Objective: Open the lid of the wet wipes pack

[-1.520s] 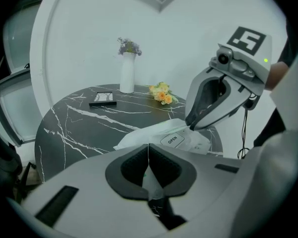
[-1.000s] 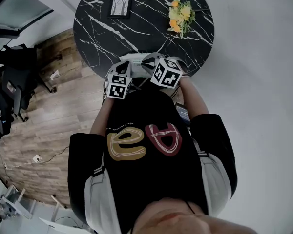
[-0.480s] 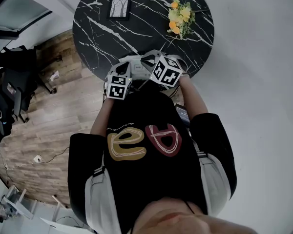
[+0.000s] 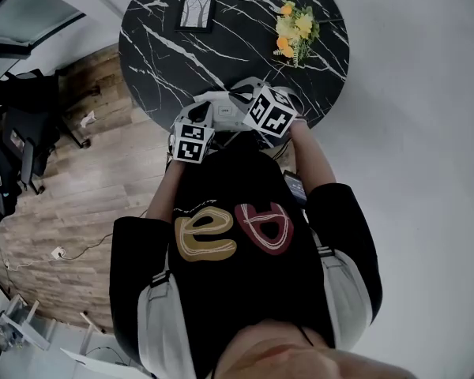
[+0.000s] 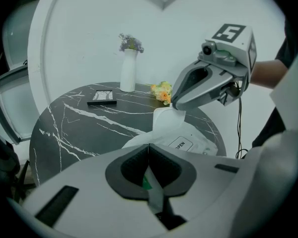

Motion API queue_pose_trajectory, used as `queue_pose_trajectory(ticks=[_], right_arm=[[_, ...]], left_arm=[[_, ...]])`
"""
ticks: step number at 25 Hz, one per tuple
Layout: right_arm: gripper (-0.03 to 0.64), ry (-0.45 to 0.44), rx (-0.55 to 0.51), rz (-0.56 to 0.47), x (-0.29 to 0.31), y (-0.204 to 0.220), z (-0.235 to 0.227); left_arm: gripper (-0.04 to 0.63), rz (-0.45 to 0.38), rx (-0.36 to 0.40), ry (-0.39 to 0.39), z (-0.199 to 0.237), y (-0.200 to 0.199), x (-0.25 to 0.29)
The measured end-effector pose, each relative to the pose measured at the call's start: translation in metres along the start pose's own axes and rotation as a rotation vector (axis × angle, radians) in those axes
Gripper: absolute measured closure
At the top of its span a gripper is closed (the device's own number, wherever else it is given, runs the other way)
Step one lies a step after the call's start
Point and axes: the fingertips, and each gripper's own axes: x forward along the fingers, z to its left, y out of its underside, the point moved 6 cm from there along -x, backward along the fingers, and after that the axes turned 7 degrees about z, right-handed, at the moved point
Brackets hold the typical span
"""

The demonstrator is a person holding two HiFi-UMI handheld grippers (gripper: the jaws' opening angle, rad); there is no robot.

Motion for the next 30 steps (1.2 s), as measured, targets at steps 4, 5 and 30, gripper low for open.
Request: queue_pose_trajectory(ticks=[4, 5, 30], right_arm=[[0.597, -0.007, 0.023, -0.005, 0.003, 0.000, -0.007], [0.595, -0.008, 0.031, -0.006, 0.004, 0.000, -0.009], [0.580, -0.167, 0.401, -0.113, 0.034, 0.021, -0.048]], left_arm=[[0.578, 0.013, 0.004, -0.002, 0.000, 0.002, 0.002], [0.577, 0.014, 0.002, -0.004, 0.000, 0.001, 0.001], [0.578, -0.022, -0.037, -0.009, 0.001, 0.000, 0.000]])
